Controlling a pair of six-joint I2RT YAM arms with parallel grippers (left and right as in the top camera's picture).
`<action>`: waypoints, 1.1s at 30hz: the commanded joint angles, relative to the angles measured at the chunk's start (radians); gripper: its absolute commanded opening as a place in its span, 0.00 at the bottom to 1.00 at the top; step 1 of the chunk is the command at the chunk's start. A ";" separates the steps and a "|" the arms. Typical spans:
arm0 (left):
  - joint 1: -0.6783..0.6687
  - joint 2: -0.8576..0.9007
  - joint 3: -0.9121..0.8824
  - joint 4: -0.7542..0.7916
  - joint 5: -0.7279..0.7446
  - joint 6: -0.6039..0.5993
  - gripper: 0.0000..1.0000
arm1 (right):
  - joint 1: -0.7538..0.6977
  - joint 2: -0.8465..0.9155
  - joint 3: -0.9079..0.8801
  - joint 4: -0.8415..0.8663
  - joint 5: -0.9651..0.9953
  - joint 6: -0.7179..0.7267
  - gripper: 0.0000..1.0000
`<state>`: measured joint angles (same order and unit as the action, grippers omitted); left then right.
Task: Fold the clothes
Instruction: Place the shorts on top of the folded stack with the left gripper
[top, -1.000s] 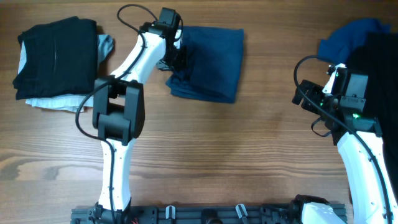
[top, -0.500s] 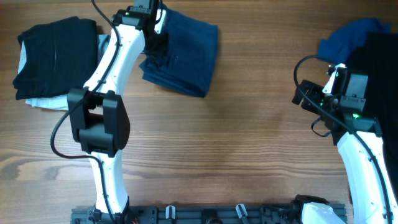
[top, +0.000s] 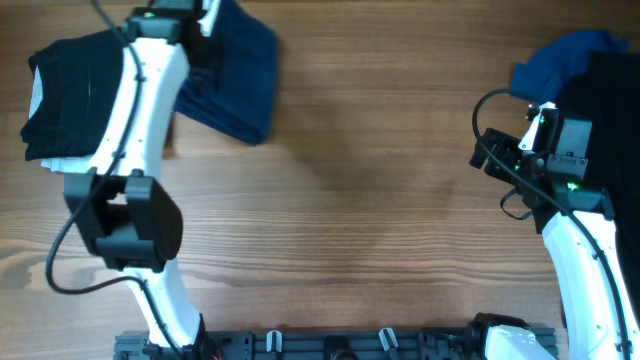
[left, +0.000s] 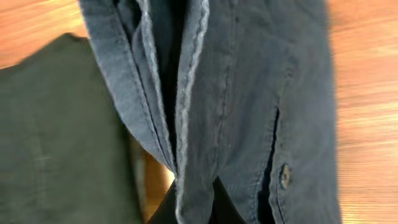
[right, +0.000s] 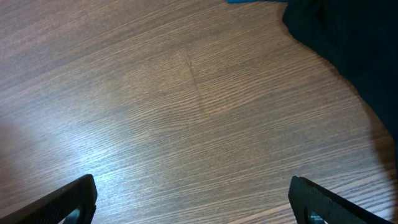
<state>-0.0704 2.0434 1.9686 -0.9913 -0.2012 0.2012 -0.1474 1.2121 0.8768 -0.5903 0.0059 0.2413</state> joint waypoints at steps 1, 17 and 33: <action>0.074 -0.078 0.003 0.008 -0.025 0.029 0.04 | -0.004 0.004 0.002 0.002 0.024 0.004 1.00; 0.326 -0.097 0.014 0.131 0.040 0.135 0.04 | -0.004 0.004 0.002 0.002 0.024 0.004 1.00; 0.468 -0.085 0.120 0.085 0.325 0.082 0.04 | -0.004 0.004 0.002 0.002 0.024 0.004 1.00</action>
<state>0.3828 1.9713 2.0583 -0.9077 0.0677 0.2821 -0.1474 1.2121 0.8768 -0.5903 0.0059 0.2413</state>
